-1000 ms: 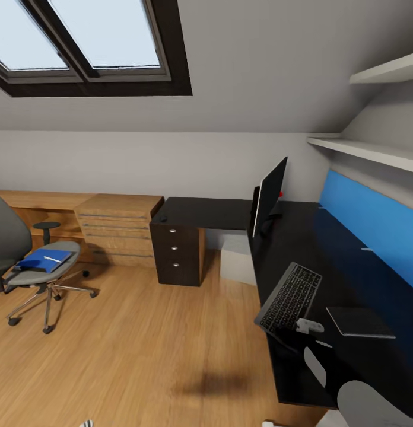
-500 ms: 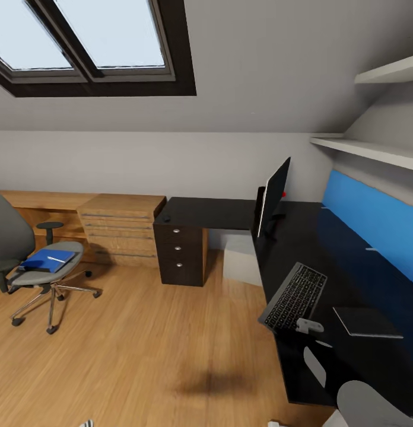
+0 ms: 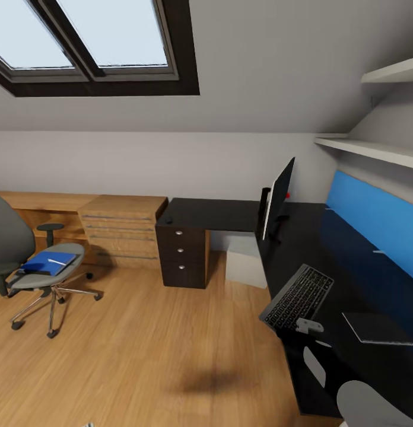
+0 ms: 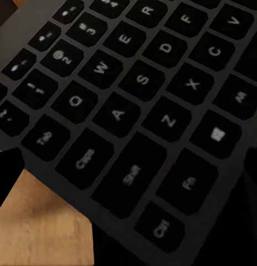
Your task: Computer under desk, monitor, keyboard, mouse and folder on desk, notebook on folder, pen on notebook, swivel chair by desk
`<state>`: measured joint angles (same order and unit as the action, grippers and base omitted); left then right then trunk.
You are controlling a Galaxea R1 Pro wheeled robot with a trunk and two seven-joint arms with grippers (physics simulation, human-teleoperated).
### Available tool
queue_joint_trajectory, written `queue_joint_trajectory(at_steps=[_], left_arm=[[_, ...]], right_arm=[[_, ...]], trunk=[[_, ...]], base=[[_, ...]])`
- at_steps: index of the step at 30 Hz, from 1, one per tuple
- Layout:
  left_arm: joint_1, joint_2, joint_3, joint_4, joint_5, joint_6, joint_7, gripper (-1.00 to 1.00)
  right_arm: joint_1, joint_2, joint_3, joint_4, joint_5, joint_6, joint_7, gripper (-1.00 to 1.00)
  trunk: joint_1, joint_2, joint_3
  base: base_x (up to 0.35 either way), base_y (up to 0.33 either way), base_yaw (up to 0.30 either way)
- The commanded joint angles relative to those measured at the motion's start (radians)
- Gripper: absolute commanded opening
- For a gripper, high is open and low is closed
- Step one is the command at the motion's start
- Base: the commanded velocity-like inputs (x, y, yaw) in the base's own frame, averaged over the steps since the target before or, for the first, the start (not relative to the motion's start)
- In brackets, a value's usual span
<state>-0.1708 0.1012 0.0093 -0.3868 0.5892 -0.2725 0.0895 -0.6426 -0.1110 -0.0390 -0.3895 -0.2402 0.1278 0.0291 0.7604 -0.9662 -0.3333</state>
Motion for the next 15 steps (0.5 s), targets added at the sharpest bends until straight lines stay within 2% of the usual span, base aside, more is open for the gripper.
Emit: queue_joint_trajectory(at_steps=[1, 7, 15], left_arm=[[0.0, 0.0, -0.001, 0.001, 0.002, -0.002, 0.003, 1.0], [0.0, 0.0, -0.002, 0.002, 0.001, -0.002, 0.003, 1.0], [0.0, 0.0, -0.026, 0.003, 0.003, -0.002, 0.003, 1.0]], right_arm=[[0.0, 0.0, -0.004, -0.002, -0.005, 0.006, 0.003, 1.0], [0.0, 0.002, -0.004, -0.003, -0.005, 0.006, 0.003, 1.0], [0.0, 0.002, -0.004, -0.003, -0.005, 0.006, 0.002, 1.0]], trunk=[[0.0, -0.001, -0.001], [0.0, -0.001, -0.001], [0.0, -0.001, -0.001]], base=[[0.115, 0.1, 0.0], [0.143, 0.122, 0.0], [0.02, 0.024, 0.0]])
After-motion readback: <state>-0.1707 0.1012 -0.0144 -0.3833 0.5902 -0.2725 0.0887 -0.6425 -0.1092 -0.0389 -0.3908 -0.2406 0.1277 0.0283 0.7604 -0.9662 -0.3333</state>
